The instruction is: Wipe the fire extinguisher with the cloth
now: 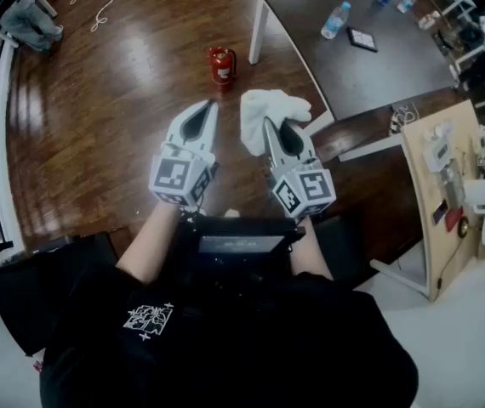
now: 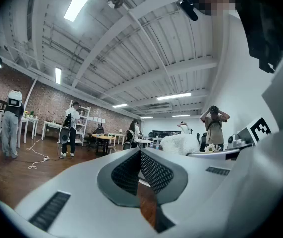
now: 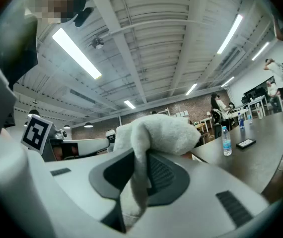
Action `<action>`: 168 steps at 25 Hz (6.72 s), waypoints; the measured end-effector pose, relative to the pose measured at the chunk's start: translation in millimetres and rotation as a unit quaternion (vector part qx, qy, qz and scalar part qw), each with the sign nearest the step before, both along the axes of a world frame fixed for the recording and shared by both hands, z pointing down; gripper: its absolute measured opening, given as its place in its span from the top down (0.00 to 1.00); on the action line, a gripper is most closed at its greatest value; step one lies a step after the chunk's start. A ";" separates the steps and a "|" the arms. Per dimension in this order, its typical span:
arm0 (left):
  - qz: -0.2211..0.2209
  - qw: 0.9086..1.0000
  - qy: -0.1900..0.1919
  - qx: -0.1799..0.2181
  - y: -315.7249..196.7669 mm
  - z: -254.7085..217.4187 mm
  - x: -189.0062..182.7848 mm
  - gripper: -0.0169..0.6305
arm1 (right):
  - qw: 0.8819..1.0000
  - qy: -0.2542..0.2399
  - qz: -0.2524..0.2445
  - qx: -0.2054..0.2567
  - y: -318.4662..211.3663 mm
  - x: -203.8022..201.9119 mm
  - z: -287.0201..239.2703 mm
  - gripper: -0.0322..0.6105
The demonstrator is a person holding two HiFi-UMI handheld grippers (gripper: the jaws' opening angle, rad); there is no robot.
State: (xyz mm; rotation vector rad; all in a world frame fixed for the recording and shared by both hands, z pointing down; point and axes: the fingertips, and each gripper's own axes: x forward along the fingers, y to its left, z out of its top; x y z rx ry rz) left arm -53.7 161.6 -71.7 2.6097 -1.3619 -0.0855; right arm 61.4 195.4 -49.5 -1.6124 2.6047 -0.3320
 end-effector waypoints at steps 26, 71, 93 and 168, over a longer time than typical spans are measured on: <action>0.020 1.000 0.000 -0.011 -165.0 105.7 -4.0 0.97 | 0.999 0.007 0.005 -0.032 -172.0 11.0 112.3 0.82; 0.071 0.997 -0.027 0.033 -449.3 633.9 30.1 0.97 | 0.998 0.024 0.044 -0.023 -562.6 6.5 675.3 0.82; 0.076 0.995 -0.044 0.039 -449.5 633.4 36.2 0.97 | 0.979 0.023 0.104 -0.174 -543.6 52.0 864.9 0.83; 0.036 0.999 -0.005 0.032 -470.5 640.4 12.9 0.97 | 0.984 -0.063 0.114 0.123 -562.8 74.7 625.3 0.83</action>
